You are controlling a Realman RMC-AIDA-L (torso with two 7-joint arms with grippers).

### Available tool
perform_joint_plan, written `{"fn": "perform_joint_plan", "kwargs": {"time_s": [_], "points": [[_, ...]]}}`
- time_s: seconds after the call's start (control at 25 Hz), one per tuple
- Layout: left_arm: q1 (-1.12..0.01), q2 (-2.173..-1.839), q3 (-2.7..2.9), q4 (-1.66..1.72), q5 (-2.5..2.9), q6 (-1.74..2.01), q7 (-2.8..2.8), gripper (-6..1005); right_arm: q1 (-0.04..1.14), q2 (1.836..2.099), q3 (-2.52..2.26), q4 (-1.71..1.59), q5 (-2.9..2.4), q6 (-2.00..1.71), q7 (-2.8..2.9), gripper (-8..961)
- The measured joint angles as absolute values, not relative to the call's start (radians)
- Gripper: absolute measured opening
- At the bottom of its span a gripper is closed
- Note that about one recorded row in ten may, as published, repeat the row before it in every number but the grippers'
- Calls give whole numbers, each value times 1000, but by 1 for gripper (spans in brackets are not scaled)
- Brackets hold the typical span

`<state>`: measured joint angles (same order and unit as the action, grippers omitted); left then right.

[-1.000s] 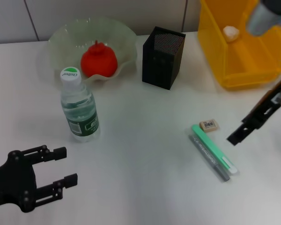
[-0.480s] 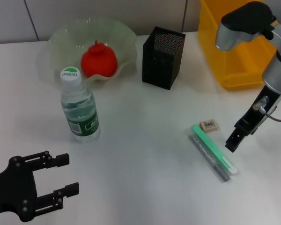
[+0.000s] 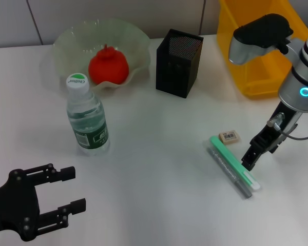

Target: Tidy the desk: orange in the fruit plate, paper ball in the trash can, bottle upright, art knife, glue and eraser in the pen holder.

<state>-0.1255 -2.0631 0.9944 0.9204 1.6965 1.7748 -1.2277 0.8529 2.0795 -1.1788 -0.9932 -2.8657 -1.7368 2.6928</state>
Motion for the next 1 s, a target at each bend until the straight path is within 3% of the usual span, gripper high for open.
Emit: {"fn": "perform_joint_plan", "kwargs": {"time_s": [1.0], "points": [[-127,-2063,974,923,1698,1774,-1219,633,890,2087,-1364,-962,-2859,-1675,2854,740]]}}
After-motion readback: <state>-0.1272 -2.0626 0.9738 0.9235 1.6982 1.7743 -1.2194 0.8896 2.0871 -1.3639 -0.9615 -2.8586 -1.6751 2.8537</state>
